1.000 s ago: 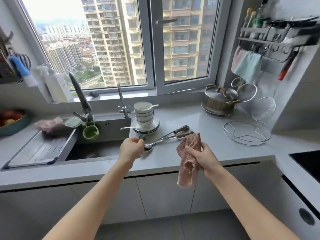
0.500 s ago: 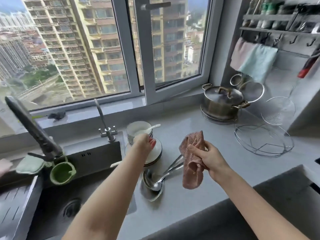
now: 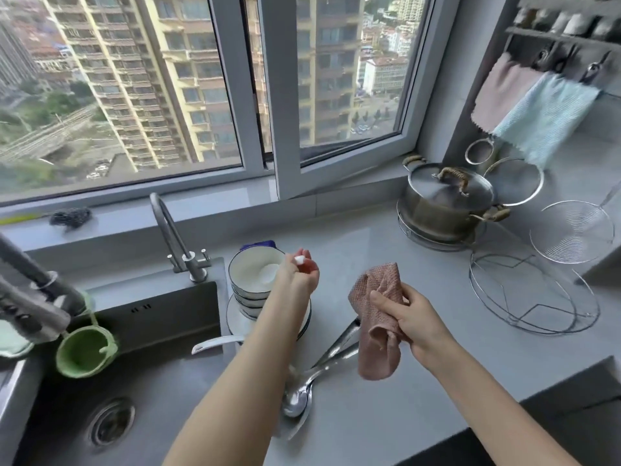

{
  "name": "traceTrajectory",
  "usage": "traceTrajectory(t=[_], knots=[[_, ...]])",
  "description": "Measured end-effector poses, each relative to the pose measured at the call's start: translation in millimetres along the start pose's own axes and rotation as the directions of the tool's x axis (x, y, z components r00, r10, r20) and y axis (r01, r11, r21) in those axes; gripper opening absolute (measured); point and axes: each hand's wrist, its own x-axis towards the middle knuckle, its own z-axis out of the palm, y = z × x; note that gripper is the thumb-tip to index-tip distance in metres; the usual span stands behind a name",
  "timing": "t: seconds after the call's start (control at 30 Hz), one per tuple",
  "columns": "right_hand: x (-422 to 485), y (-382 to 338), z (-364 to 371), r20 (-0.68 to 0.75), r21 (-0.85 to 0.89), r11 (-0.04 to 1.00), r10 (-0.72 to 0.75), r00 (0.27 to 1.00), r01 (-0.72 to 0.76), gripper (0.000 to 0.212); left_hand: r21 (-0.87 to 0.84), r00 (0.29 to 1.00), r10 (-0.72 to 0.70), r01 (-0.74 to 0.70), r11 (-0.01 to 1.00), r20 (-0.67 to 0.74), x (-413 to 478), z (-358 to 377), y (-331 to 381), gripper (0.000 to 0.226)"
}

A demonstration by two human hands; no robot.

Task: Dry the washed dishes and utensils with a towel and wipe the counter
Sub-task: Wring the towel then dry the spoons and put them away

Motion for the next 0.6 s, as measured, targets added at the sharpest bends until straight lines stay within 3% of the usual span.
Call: traceTrajectory(t=[0.17, 0.23, 0.33, 0.4, 0.47, 0.53, 0.6], knots=[[35, -18, 10, 0.032, -0.02, 1.0, -0.02, 0.999, 0.021, 0.014, 0.382, 0.999, 0.047, -0.047, 0.923, 0.01, -36, -24, 1, 0.03], [47, -31, 23, 0.06, -0.012, 1.0, -0.014, 0.998, 0.015, 0.025, 0.58, 0.996, 0.079, -0.09, 0.81, 0.044, -50, -38, 8, 0.032], [61, -44, 54, 0.172, 0.09, 0.993, 0.06, 0.983, -0.076, 0.042, 0.817, 0.976, 0.191, -0.196, 0.543, 0.107, -74, -50, 20, 0.034], [64, -46, 79, 0.28, 0.157, 0.972, 0.126, 0.952, -0.175, 0.047, 0.887, 0.951, 0.241, -0.273, 0.372, 0.192, -86, -54, 28, 0.033], [60, -44, 103, 0.389, 0.156, 0.962, 0.148, 0.909, -0.224, 0.037, 0.904, 0.919, 0.281, -0.348, 0.247, 0.277, -94, -58, 36, 0.034], [56, -38, 121, 0.463, 0.099, 0.982, 0.095, 0.881, -0.158, 0.022, 0.902, 0.882, 0.331, -0.402, 0.16, 0.335, -99, -60, 47, 0.037], [56, -31, 130, 0.509, 0.002, 1.0, -0.015, 0.861, 0.016, 0.044, 0.897, 0.859, 0.336, -0.435, 0.078, 0.387, -104, -61, 57, 0.038]])
